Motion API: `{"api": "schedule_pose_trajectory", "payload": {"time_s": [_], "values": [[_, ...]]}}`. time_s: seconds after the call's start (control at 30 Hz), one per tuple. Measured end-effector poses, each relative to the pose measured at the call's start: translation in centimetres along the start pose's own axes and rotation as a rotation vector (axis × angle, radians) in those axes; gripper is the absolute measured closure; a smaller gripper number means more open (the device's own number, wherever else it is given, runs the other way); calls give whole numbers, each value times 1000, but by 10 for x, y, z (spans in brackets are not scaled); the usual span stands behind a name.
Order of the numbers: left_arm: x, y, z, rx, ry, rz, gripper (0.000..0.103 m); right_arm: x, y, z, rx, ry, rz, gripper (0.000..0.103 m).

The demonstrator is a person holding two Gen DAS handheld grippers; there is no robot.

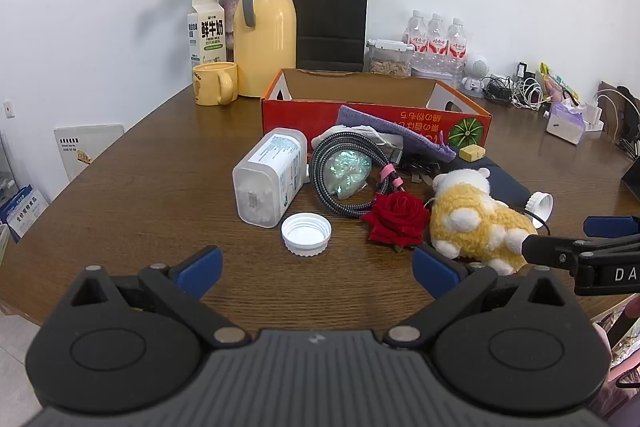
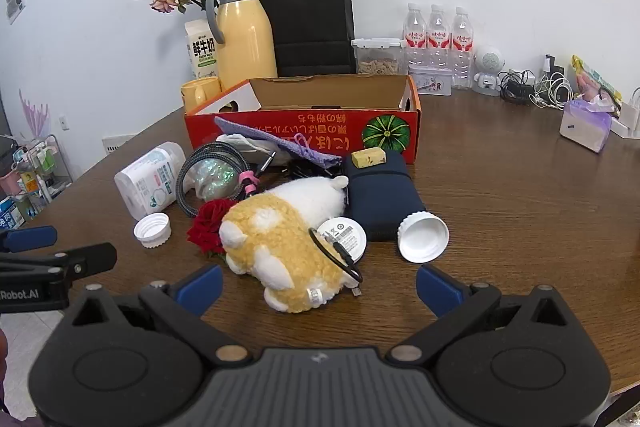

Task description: Organize objects

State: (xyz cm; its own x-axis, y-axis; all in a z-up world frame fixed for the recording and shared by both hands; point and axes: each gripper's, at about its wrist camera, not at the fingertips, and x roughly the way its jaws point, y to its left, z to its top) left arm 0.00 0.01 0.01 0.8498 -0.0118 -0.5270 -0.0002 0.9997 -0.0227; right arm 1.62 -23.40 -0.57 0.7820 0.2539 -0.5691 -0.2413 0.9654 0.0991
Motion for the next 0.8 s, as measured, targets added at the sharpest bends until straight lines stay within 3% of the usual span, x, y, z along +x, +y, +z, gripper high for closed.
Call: {"api": "schedule_pose_trajectory", "payload": {"time_s": [0.8], "values": [[0,0,0,1,1,0,0,5,-1,-3,0,2,-3,0]]}}
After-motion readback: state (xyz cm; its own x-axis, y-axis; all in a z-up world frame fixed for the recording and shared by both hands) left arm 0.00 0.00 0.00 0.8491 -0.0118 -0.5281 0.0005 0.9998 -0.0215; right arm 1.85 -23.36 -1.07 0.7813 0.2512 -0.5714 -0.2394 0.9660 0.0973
